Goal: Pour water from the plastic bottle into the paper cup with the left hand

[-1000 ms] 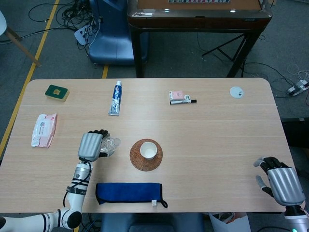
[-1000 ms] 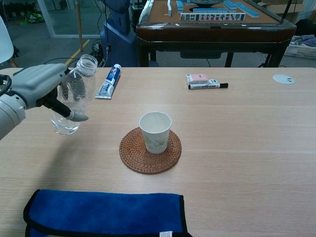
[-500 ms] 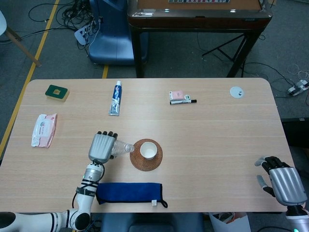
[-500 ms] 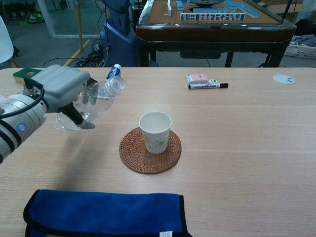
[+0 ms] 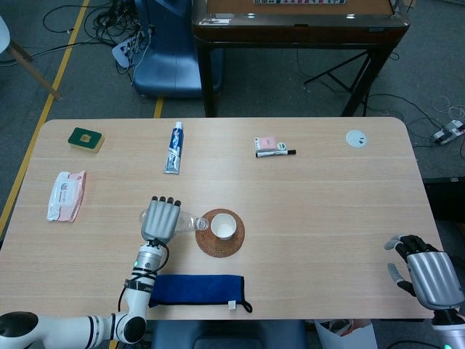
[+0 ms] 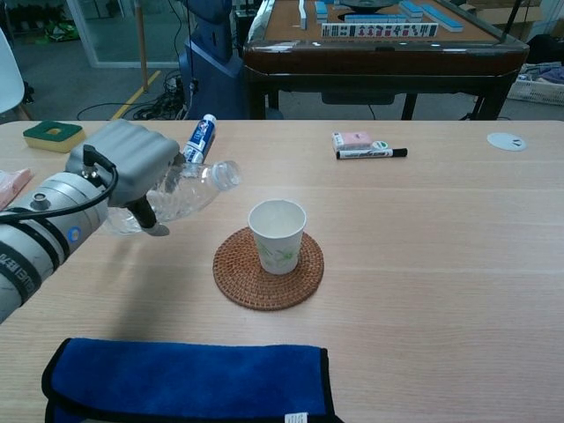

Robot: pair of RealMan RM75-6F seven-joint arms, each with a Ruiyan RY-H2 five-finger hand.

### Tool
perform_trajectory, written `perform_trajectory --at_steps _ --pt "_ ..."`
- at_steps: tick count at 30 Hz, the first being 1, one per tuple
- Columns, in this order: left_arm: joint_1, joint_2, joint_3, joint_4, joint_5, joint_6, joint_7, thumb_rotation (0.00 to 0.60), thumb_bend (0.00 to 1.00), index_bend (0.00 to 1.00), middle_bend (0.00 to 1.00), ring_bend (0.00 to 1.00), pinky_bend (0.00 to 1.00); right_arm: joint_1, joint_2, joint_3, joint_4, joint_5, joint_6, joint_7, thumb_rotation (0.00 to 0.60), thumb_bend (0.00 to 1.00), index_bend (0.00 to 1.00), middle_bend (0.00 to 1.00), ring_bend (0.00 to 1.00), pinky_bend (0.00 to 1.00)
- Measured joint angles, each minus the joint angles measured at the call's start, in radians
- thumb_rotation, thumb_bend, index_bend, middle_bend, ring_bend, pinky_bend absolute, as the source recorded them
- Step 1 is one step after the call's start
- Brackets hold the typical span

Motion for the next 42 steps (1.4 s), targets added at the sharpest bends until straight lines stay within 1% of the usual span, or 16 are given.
perform_trajectory --at_steps 7,24,29,42 --pt "-0.013 -0.013 0.003 0.026 -0.018 0.012 0.051 0.6 0.06 0.72 0.69 0.5 0.52 0.001 0.004 -0.001 -0.003 0.0 -0.004 0.01 0.6 0.35 0.43 0.35 0.31 0.57" --pt "-0.051 -0.04 0.005 0.017 -0.027 0.045 0.175 0.6 0.06 0.73 0.7 0.5 0.53 0.003 0.011 -0.001 -0.002 0.002 -0.007 0.03 0.6 0.35 0.43 0.35 0.31 0.57" --pt "-0.059 -0.046 -0.005 0.007 -0.049 0.044 0.195 0.6 0.06 0.73 0.7 0.5 0.53 0.004 0.016 -0.002 -0.004 0.001 -0.008 0.044 0.6 0.35 0.43 0.35 0.31 0.57" --pt "-0.102 -0.073 -0.026 -0.005 -0.123 0.062 0.322 0.6 0.06 0.74 0.71 0.52 0.54 0.005 0.023 -0.003 -0.005 0.003 -0.013 0.057 0.6 0.35 0.43 0.35 0.31 0.57"
